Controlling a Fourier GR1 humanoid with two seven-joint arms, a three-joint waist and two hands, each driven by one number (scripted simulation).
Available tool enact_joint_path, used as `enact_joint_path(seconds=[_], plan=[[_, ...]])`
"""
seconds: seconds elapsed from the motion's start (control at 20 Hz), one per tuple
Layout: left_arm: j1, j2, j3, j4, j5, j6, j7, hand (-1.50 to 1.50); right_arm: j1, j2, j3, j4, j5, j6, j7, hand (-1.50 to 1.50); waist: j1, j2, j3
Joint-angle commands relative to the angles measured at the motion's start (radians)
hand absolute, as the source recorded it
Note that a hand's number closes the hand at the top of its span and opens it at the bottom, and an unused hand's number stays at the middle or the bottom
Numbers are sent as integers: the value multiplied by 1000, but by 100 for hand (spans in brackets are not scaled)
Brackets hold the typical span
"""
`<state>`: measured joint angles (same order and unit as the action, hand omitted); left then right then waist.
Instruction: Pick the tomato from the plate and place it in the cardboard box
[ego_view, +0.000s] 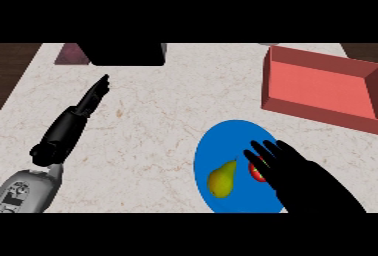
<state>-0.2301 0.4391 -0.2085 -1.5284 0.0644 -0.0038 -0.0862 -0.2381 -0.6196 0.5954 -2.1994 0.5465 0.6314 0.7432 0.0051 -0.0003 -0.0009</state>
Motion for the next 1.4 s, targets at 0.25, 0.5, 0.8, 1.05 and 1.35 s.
enact_joint_path(seconds=[0.25, 0.5, 0.8, 1.05, 1.35], plan=[[4, -25, 62, 1, -12, -77, 10, 0, 6, 105, 64, 173, 244, -44, -63, -150, -2, 0, 1], [20, -62, 90, 58, -81, -89, -54, 0, 34, 146, 17, 169, 280, 5, -97, -150, -6, 0, 1], [-12, -104, 100, 59, -127, -79, -28, 0, 52, 157, 19, 188, 374, 19, -106, -150, -10, 0, 1], [52, -70, 159, -64, -90, -148, 32, 0, 50, 172, -21, 320, 437, -45, -221, -150, -3, 0, 1], [26, -132, 159, -54, -117, -151, 59, 0, 112, 228, 4, 398, 486, -106, -302, -150, -5, 0, 1]])
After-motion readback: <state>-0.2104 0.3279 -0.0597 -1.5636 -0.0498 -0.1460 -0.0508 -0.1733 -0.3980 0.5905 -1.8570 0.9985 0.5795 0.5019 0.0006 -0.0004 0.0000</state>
